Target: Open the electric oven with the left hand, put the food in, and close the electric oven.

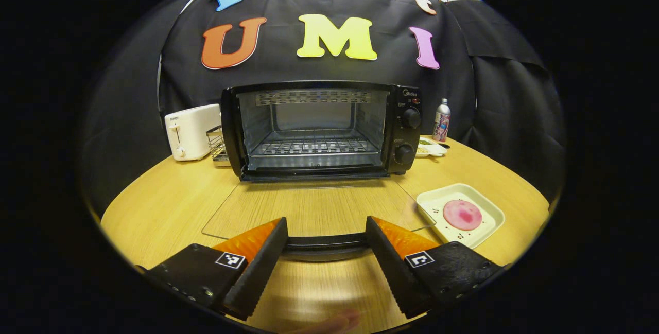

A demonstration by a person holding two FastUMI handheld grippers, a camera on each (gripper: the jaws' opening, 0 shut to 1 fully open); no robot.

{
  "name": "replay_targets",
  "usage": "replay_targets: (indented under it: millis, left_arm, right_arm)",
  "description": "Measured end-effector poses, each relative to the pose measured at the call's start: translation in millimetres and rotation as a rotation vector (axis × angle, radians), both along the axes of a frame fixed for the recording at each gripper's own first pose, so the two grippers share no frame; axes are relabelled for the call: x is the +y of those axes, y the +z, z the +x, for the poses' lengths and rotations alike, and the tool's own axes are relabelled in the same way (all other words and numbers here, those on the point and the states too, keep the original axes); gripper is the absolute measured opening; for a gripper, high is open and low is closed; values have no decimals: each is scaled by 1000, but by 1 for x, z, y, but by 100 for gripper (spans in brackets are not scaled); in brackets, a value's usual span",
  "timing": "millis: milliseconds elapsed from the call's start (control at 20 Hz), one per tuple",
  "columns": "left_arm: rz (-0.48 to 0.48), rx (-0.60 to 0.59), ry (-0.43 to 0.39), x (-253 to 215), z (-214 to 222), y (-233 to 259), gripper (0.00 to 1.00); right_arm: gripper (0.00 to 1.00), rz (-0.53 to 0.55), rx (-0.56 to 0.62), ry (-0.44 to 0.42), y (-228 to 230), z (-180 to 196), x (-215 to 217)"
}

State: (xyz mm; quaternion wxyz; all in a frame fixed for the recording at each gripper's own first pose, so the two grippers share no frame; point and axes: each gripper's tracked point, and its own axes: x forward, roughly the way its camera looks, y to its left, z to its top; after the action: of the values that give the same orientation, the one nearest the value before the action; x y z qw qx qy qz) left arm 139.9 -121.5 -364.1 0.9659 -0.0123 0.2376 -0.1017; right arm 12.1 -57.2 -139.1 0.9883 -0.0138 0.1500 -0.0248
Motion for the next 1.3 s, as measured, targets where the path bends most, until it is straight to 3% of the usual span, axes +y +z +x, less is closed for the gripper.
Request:
replay_targets:
  millis: [150, 250, 450, 600, 700, 1000, 1300]
  left_arm:
    - [16, -9, 3, 6, -6, 7, 96]
    - [10, -23, -8, 8, -13, 18, 96]
    - [-33, -91, 2, 18, -30, 60, 96]
    - [-10, -188, 23, 33, -45, 108, 96]
    - [-8, -261, 44, 46, -58, 143, 96]
    - [4, -398, 82, 85, -120, 223, 96]
    - [66, -476, 124, 104, -158, 265, 96]
  right_arm:
    - [100, -2, 87, 25, -22, 23, 5]
    - [96, -25, 183, 29, -47, 40, 5]
    - [96, -38, 392, 80, -98, 67, 12]
    - [100, -58, 516, 118, -133, 84, 12]
    - [100, -37, 617, 143, -162, 95, 15]
    - [99, 47, 840, 96, -227, 125, -1]
    - [90, 139, 947, 102, -254, 138, -2]
